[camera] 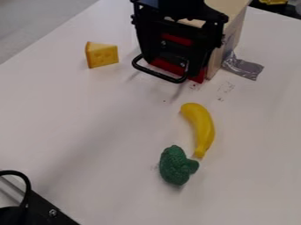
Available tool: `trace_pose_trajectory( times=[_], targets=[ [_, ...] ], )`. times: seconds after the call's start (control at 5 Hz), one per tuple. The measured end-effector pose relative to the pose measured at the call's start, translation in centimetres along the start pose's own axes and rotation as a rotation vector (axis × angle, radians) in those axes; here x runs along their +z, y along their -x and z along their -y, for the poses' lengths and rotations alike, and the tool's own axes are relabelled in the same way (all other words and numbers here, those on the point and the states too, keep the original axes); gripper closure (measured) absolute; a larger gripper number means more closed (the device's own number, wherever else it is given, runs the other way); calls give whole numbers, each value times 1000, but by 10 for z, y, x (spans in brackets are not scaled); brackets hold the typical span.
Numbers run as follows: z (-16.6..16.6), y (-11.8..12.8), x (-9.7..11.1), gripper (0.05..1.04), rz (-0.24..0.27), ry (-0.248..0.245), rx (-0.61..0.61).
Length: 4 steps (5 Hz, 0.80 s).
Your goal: Open the drawer
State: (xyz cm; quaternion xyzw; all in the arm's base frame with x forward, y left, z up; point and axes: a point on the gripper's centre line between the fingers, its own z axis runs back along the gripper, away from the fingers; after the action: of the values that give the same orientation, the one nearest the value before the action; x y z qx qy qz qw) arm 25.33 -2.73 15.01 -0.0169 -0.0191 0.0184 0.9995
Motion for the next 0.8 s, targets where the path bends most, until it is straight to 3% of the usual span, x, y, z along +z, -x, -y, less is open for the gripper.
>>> trace_pose_trajectory(
  times=[0.2,0.6,0.8],
  targets=[
    [0,2,-6,85,-26,-3,1],
    [-9,-19,-37,85,-33,15,162],
    [-22,-37,-41,85,10,20,268]
  ],
)
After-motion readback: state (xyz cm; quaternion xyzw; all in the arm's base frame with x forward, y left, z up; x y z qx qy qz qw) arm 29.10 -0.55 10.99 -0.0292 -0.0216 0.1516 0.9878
